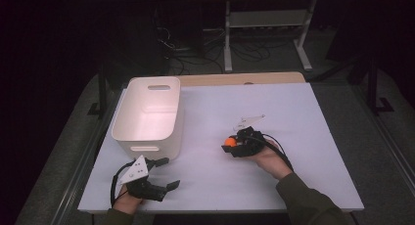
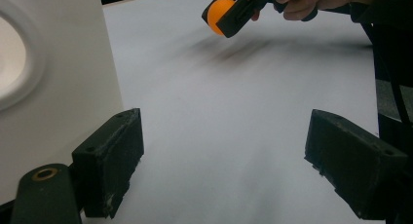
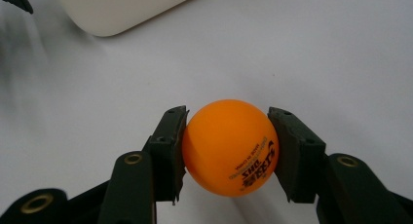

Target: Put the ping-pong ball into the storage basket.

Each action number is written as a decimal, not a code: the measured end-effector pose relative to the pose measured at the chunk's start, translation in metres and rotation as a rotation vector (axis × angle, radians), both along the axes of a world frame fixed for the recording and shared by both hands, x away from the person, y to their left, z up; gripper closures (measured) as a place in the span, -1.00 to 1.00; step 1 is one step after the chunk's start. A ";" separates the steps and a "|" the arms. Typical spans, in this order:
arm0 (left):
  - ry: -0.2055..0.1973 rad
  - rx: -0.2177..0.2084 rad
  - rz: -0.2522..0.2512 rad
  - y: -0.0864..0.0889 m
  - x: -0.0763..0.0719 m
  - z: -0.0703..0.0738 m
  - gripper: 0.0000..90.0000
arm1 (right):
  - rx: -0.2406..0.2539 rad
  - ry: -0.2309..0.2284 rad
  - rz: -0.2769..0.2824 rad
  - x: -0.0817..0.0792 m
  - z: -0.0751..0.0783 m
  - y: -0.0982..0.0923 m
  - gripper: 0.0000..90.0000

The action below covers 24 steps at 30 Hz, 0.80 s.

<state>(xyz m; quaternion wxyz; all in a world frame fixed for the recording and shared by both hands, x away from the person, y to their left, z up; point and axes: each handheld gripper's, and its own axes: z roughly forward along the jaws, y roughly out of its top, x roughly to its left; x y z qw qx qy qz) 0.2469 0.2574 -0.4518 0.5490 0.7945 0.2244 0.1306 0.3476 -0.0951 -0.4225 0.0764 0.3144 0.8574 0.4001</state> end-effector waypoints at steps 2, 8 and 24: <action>0.000 0.001 0.001 0.000 0.000 0.000 -0.69 | 0.000 0.000 0.006 -0.001 0.000 0.002 0.10; -0.001 0.002 0.001 0.000 0.000 0.000 -0.69 | -0.002 -0.001 0.026 -0.003 0.000 0.009 0.10; -0.003 -0.003 0.001 0.000 0.000 0.000 -0.69 | 0.001 -0.009 0.076 -0.003 0.004 0.032 0.10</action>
